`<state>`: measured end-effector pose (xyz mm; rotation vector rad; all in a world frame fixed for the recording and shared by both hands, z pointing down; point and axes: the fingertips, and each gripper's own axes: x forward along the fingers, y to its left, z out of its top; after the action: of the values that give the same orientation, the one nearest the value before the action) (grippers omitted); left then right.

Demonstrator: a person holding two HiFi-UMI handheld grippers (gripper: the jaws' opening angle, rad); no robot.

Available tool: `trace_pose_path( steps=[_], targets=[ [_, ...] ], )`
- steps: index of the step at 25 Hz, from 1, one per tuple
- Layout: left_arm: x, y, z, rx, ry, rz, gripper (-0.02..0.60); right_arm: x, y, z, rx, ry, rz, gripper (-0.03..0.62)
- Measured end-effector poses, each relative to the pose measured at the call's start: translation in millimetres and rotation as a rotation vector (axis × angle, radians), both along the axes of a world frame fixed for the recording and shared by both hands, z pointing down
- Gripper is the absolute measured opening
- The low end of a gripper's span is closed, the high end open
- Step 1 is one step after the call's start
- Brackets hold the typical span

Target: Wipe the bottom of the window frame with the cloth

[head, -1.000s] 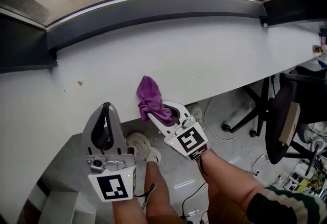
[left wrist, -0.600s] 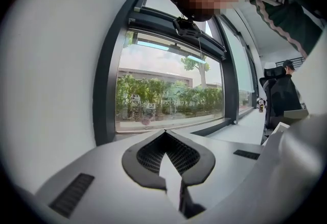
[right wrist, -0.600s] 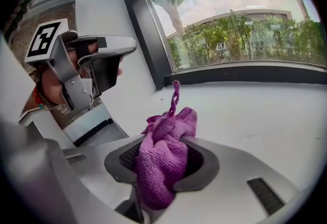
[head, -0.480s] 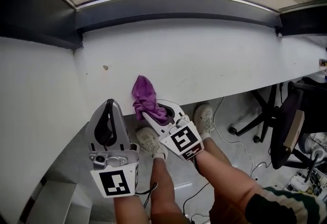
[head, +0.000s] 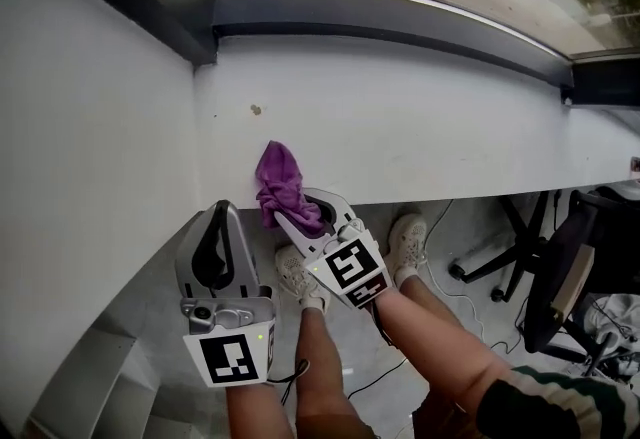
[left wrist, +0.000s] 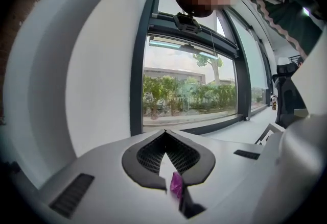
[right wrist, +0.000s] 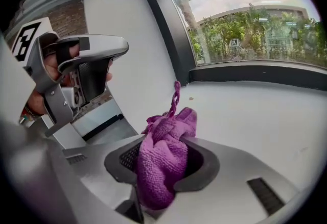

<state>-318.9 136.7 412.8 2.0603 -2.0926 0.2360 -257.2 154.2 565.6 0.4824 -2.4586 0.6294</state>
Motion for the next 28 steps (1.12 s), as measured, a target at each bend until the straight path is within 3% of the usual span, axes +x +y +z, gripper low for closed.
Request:
trace_pose_path(
  steps=[14,28],
  targets=[
    [-33.2,54.5,-6.7,0.007,-0.024,-0.178,0.006,-55.9,26.7,-2.6,0.004,-0.028,-0.143,0.150],
    [-52.5,86.9,-19.6,0.001,-0.032,-0.267,0.006,-95.5,51.1,2.5,0.003,-0.027,-0.241,0.150]
  ],
)
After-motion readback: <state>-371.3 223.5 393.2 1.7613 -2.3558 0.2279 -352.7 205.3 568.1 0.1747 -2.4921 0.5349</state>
